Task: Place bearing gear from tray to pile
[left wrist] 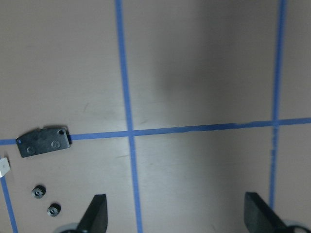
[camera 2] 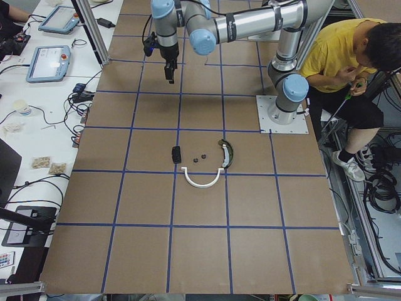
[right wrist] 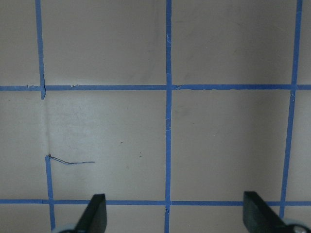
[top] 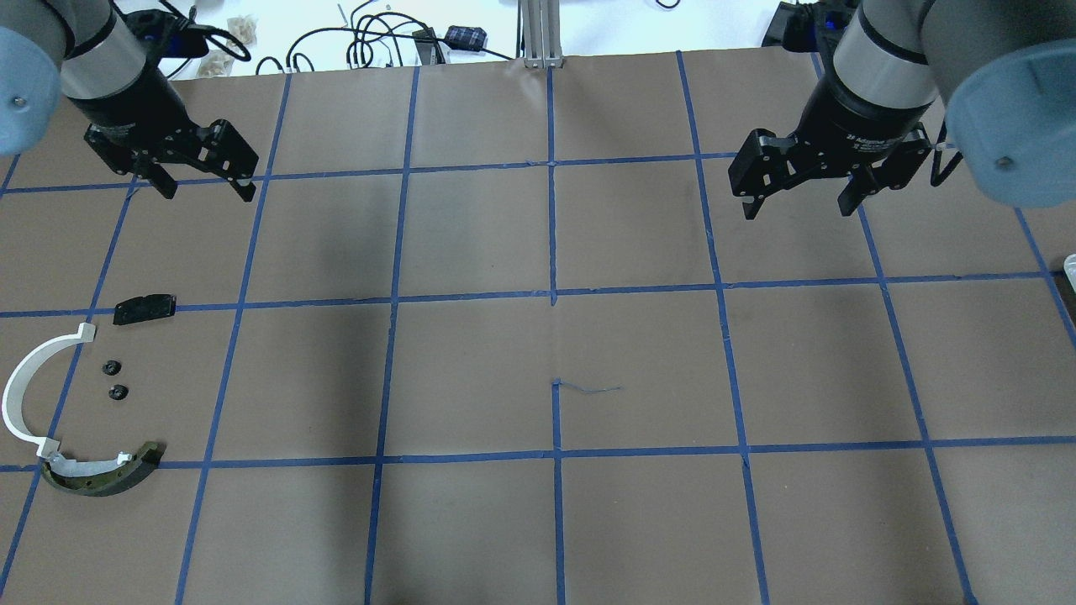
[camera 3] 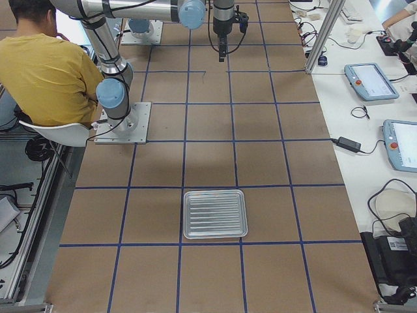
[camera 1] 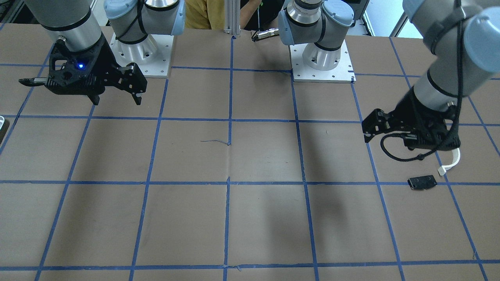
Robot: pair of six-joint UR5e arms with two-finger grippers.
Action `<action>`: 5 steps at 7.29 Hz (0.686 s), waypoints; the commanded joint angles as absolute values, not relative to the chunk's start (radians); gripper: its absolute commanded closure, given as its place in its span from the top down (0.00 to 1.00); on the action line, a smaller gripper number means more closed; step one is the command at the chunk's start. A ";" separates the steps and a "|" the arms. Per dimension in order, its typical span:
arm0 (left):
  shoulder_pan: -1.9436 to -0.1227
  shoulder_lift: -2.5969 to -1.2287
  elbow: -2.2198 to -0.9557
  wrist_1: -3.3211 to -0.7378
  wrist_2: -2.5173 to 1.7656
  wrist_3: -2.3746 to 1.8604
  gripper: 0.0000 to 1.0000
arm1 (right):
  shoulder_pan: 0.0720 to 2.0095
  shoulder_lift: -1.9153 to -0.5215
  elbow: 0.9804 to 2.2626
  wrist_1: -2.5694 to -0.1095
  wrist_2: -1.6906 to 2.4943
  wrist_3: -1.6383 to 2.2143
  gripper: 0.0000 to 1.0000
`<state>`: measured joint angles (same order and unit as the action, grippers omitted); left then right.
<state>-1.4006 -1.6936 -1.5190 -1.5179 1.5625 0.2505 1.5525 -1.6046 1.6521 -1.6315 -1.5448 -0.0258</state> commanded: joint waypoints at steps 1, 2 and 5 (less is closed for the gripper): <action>-1.500 -1.635 -1.525 -1.558 1.506 0.109 1.00 | 1.552 -1.605 1.652 -1.632 -1.545 -0.025 1.00; -1.518 -1.629 -1.552 -1.552 1.525 0.117 1.00 | 1.552 -1.605 1.652 -1.632 -1.545 -0.025 1.00; -1.523 -1.562 -1.632 -1.551 1.577 0.112 1.00 | 1.552 -1.605 1.652 -1.637 -1.545 -0.025 1.00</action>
